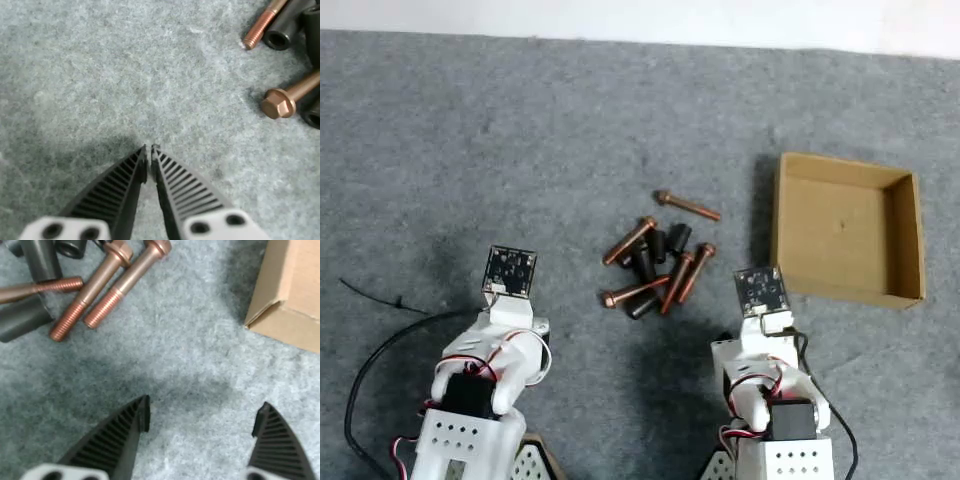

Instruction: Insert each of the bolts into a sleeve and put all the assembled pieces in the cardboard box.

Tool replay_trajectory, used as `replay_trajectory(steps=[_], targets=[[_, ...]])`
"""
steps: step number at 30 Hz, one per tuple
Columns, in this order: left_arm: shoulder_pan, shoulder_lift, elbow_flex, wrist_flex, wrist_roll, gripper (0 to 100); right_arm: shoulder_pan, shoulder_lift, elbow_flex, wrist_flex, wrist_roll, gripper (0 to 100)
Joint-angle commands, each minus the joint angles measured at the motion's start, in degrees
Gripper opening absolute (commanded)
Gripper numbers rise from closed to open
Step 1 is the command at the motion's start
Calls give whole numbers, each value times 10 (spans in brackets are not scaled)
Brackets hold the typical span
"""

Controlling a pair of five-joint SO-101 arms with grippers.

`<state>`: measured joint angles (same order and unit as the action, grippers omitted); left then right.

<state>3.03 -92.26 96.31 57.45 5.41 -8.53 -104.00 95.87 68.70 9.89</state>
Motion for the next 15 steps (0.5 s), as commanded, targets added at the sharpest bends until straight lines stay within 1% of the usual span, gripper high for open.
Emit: replay_trajectory(steps=[1, 7, 11, 13, 15], targets=[[-4, -10, 14, 2, -3, 37, -3, -5, 79, 1, -2, 310], [-1, -10, 14, 3, -2, 37, -3, -5, 79, 1, -2, 310], [24, -12, 12, 3, -4, 37, -4, -3, 79, 2, -5, 310], [32, -13, 1, -4, -5, 38, -4, -5, 79, 2, -5, 310], [29, -13, -39, -35, -3, 38, -4, -5, 79, 2, -5, 310]])
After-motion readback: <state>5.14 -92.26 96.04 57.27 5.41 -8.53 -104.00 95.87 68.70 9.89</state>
